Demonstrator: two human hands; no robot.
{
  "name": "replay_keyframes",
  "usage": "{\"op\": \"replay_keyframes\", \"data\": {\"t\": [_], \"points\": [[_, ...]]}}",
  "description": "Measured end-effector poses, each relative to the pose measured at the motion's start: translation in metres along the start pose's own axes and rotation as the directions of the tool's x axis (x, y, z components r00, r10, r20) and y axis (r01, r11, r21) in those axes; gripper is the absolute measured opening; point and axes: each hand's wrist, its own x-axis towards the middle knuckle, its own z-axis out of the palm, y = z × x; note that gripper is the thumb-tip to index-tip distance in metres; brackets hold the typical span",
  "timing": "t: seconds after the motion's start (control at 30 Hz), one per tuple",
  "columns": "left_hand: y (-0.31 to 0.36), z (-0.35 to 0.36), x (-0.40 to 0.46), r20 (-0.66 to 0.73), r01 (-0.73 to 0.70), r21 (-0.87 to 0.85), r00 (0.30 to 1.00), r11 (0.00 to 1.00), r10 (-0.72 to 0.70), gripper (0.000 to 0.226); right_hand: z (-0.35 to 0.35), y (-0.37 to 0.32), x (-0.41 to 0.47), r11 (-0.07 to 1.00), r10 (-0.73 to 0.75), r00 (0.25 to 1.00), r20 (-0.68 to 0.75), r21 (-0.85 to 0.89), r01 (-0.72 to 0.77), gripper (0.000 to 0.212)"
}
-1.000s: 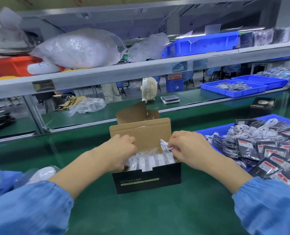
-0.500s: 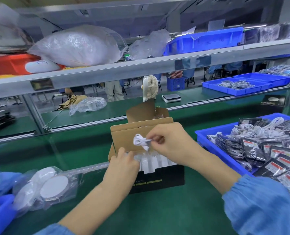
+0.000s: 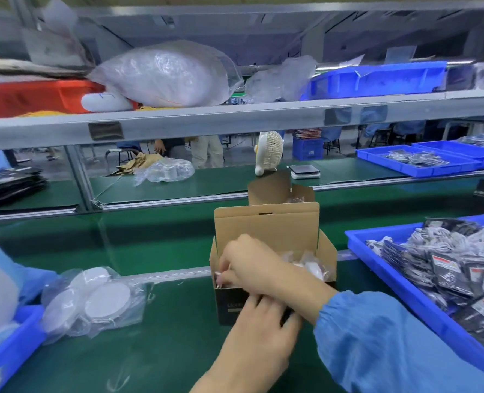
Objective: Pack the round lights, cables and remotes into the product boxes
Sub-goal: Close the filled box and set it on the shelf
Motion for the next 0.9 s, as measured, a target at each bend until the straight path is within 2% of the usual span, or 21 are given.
{"op": "replay_keyframes", "data": {"t": [0.07,0.1,0.17,0.23,0.27,0.3,0.33,0.37,0.4,0.43,0.47,0.5,0.53,0.57,0.6,0.63,0.67,0.7,0.73,0.8,0.9], "points": [[-0.003,-0.005,-0.008,-0.188,-0.145,-0.042,0.973,0.988,0.135,0.061,0.009,-0.002,-0.006,0.966,-0.133,0.986,0.098,-0.210,0.151,0.029],[-0.008,-0.008,-0.012,-0.282,-0.139,-0.111,0.954,0.984,0.103,0.065,0.008,0.000,-0.010,0.950,-0.164,0.975,0.147,-0.244,0.197,0.035],[-0.022,-0.012,-0.017,-0.533,-0.112,-0.339,0.841,0.934,-0.093,0.047,0.007,0.008,-0.017,0.946,-0.187,0.951,0.246,-0.216,0.242,0.032],[-0.043,-0.016,-0.012,-0.631,0.015,-0.526,0.664,0.850,-0.402,0.027,0.011,0.010,-0.028,0.943,-0.204,0.941,0.272,-0.205,0.263,0.025],[-0.057,-0.018,-0.004,-0.585,0.148,-0.620,0.568,0.770,-0.580,0.025,0.015,0.007,-0.035,0.944,-0.195,0.945,0.261,-0.211,0.253,0.028],[-0.073,-0.019,0.004,-0.476,0.293,-0.714,0.462,0.636,-0.748,0.024,0.018,0.004,-0.041,0.950,-0.182,0.945,0.273,-0.198,0.240,0.038],[-0.089,-0.016,0.011,-0.268,0.409,-0.810,0.377,0.419,-0.887,0.028,0.020,0.003,-0.047,0.967,-0.182,0.946,0.270,-0.128,0.222,0.048],[-0.103,-0.014,0.017,0.031,0.446,-0.885,0.334,0.129,-0.942,0.041,0.019,0.005,-0.054,0.980,-0.196,0.954,0.226,0.013,0.199,0.053],[-0.115,-0.008,0.020,0.319,0.425,-0.893,0.369,-0.146,-0.873,0.049,0.012,0.010,-0.063,0.963,-0.227,0.967,0.112,0.171,0.206,0.050],[-0.121,-0.003,0.021,0.496,0.398,-0.857,0.465,-0.328,-0.734,0.049,0.004,0.022,-0.071,0.936,-0.226,0.968,-0.104,0.250,0.246,0.043],[-0.124,0.002,0.020,0.564,0.390,-0.826,0.545,-0.408,-0.620,0.045,-0.004,0.040,-0.079,0.927,-0.162,0.908,-0.387,0.255,0.274,0.035],[-0.125,0.008,0.017,0.558,0.372,-0.829,0.604,-0.417,-0.569,0.044,-0.011,0.063,-0.089,0.929,-0.029,0.778,-0.628,0.270,0.252,0.031],[-0.123,0.016,0.014,0.519,0.327,-0.850,0.650,-0.413,-0.554,0.043,-0.015,0.089,-0.097,0.926,0.159,0.639,-0.752,0.338,0.168,0.032],[-0.121,0.023,0.010,0.482,0.280,-0.867,0.684,-0.412,-0.548,0.042,-0.018,0.110,-0.104,0.864,0.373,0.567,-0.734,0.498,0.077,0.035],[-0.118,0.029,0.009,0.465,0.258,-0.871,0.708,-0.418,-0.531,0.043,-0.018,0.124,-0.107,0.707,0.567,0.593,-0.571,0.707,0.005,0.039],[-0.115,0.035,0.007,0.467,0.265,-0.868,0.723,-0.420,-0.509,0.042,-0.012,0.131,-0.105,0.485,0.649,0.695,-0.310,0.872,-0.063,0.043],[-0.112,0.040,0.006,0.474,0.274,-0.862,0.732,-0.426,-0.489,0.043,0.000,0.135,-0.102,0.276,0.604,0.793,-0.077,0.954,-0.117,0.048],[-0.110,0.044,0.003,0.481,0.284,-0.858,0.737,-0.429,-0.475,0.047,0.012,0.135,-0.100,0.139,0.532,0.845,0.046,0.980,-0.140,0.051],[-0.109,0.047,0.001,0.473,0.280,-0.862,0.743,-0.422,-0.474,0.055,0.022,0.134,-0.098,0.100,0.486,0.871,0.072,0.985,-0.137,0.052],[-0.111,0.051,0.001,0.390,0.264,-0.917,0.746,-0.298,-0.540,0.068,0.032,0.131,-0.093,0.162,0.438,0.899,0.027,0.981,-0.108,0.061],[-0.107,0.046,0.002,0.165,0.254,-0.966,0.761,0.053,-0.627,0.062,0.035,0.133,-0.098,0.277,0.428,0.902,-0.063,0.959,-0.065,0.048]]}}
